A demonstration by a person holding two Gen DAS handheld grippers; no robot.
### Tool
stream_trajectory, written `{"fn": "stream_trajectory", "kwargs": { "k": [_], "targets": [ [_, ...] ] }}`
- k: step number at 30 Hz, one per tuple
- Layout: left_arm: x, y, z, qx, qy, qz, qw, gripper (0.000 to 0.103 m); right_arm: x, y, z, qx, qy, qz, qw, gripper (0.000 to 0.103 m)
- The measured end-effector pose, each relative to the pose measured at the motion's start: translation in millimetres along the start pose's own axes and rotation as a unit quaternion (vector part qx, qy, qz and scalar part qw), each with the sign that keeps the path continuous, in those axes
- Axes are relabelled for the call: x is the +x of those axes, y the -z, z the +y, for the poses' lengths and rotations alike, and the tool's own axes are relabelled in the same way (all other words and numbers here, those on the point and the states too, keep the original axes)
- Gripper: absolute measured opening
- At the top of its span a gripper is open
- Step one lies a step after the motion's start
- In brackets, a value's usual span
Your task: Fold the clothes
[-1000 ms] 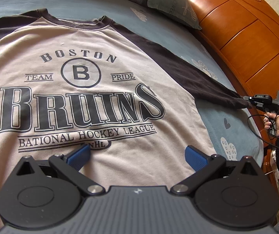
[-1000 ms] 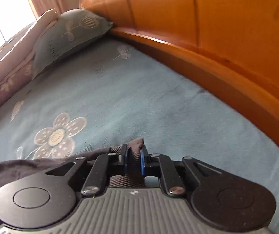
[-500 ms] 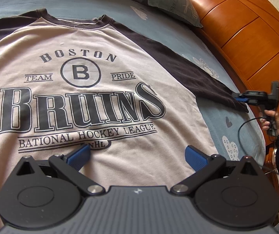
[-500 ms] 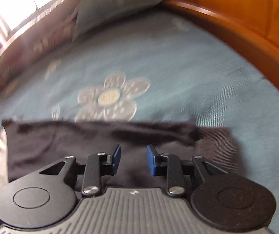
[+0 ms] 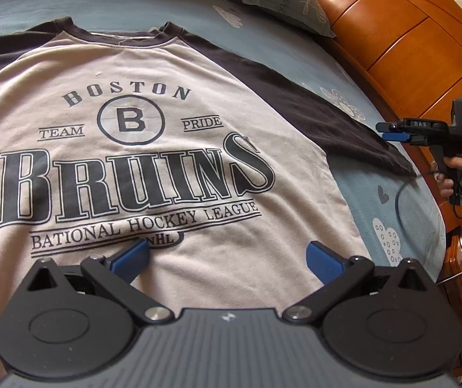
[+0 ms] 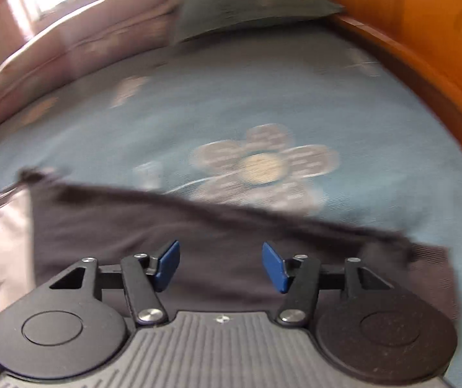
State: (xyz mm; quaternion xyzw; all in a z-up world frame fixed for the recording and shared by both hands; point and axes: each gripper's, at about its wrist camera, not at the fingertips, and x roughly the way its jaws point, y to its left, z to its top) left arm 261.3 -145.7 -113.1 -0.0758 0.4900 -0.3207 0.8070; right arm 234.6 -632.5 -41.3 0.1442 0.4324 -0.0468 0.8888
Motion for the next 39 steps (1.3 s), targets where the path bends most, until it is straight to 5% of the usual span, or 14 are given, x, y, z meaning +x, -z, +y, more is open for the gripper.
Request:
{"fn": "stream_trajectory", "kwargs": {
  "k": [4, 7, 13, 19, 22, 23, 26, 30, 33, 36, 39],
  "targets": [
    [0, 0, 1, 0.004, 0.003, 0.002, 1.0000, 0.102, 20, 16, 4, 0.013, -0.003, 0.043, 0.999, 0.062],
    [0, 0, 2, 0.005, 0.006, 0.001, 1.0000, 0.102, 10, 29, -43, 0.061, 0.003, 0.016, 0.998, 0.061],
    [-1, 1, 3, 0.005, 0.011, -0.002, 0.9999, 0.102, -25, 35, -117, 0.168, 0.090, -0.006, 0.982, 0.060],
    [0, 1, 3, 0.003, 0.010, -0.002, 0.9999, 0.102, -11, 9, -47, 0.060, 0.109, -0.013, 0.992, 0.078],
    [-1, 1, 3, 0.004, 0.009, -0.003, 0.9999, 0.102, 29, -2, -24, 0.027, 0.156, 0.012, 0.987, 0.081],
    [-1, 1, 3, 0.003, 0.010, -0.003, 0.9999, 0.102, 42, -4, -25, 0.029, 0.170, 0.022, 0.985, 0.081],
    [-1, 1, 3, 0.001, 0.009, -0.002, 1.0000, 0.102, 58, -5, -43, 0.051, 0.190, 0.012, 0.980, 0.103],
    [-2, 0, 3, 0.009, 0.012, 0.001, 0.9999, 0.102, 46, -11, -51, 0.074, 0.185, 0.021, 0.980, 0.103],
    [-5, -2, -2, 0.021, 0.001, 0.007, 0.9998, 0.102, 19, -11, -24, 0.050, 0.127, 0.008, 0.991, 0.103],
    [-18, -1, -11, 0.046, -0.023, 0.002, 0.9987, 0.102, 1, -11, 25, 0.016, 0.019, 0.009, 1.000, 0.103],
    [-36, 4, -16, 0.073, -0.039, -0.001, 0.9966, 0.102, -1, -8, 85, -0.024, -0.101, 0.027, 0.994, 0.103]
  ]
}}
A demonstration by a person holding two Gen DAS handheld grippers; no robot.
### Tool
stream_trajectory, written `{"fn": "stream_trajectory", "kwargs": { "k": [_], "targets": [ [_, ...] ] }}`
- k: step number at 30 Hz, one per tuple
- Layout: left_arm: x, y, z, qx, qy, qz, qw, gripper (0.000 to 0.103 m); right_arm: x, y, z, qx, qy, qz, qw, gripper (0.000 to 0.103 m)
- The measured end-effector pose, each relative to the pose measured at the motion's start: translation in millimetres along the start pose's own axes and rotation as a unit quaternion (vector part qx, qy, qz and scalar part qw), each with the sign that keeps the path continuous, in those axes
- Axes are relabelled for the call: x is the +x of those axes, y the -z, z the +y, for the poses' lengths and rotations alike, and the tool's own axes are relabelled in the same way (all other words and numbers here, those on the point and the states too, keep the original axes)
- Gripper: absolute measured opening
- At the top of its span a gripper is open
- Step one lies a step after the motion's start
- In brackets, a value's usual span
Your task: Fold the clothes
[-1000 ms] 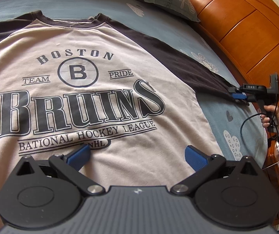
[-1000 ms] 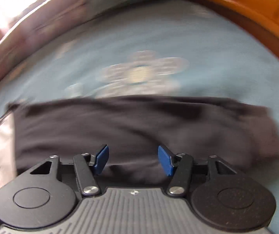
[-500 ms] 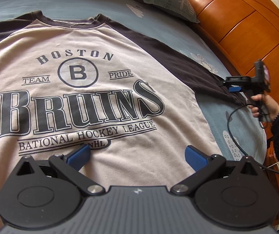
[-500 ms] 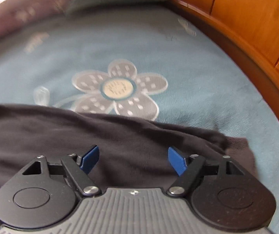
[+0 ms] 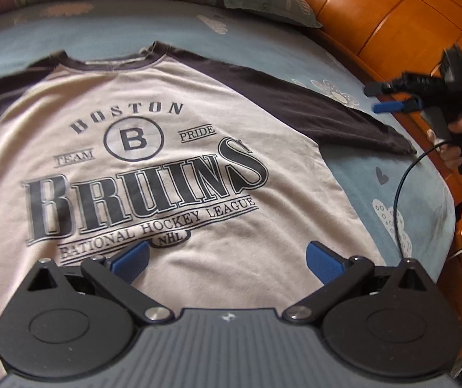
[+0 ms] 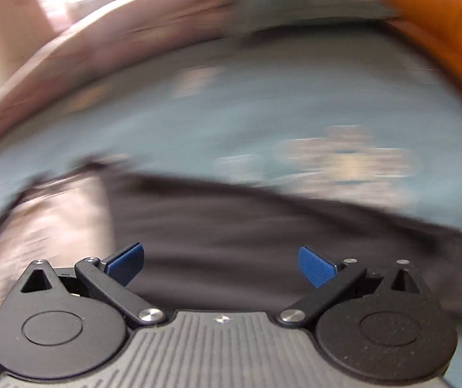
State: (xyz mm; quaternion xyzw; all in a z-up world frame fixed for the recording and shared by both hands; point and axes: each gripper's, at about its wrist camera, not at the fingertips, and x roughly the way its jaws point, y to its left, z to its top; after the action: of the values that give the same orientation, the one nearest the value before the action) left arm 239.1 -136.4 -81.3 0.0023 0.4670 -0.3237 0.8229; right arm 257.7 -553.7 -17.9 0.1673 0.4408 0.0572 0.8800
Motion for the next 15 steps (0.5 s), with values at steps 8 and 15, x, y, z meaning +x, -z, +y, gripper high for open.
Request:
{"fn": "stream_trajectory", "kwargs": {
  "k": [8, 15],
  "targets": [
    [-23, 38, 34, -0.043, -0.036, 0.045, 0.9974, 0.102, 84, 36, 129, -0.012, -0.196, 0.098, 0.976, 0.103],
    [-60, 89, 56, -0.058, -0.033, 0.054, 0.9963, 0.102, 73, 68, 105, 0.009, -0.111, 0.087, 0.990, 0.103]
  ]
}}
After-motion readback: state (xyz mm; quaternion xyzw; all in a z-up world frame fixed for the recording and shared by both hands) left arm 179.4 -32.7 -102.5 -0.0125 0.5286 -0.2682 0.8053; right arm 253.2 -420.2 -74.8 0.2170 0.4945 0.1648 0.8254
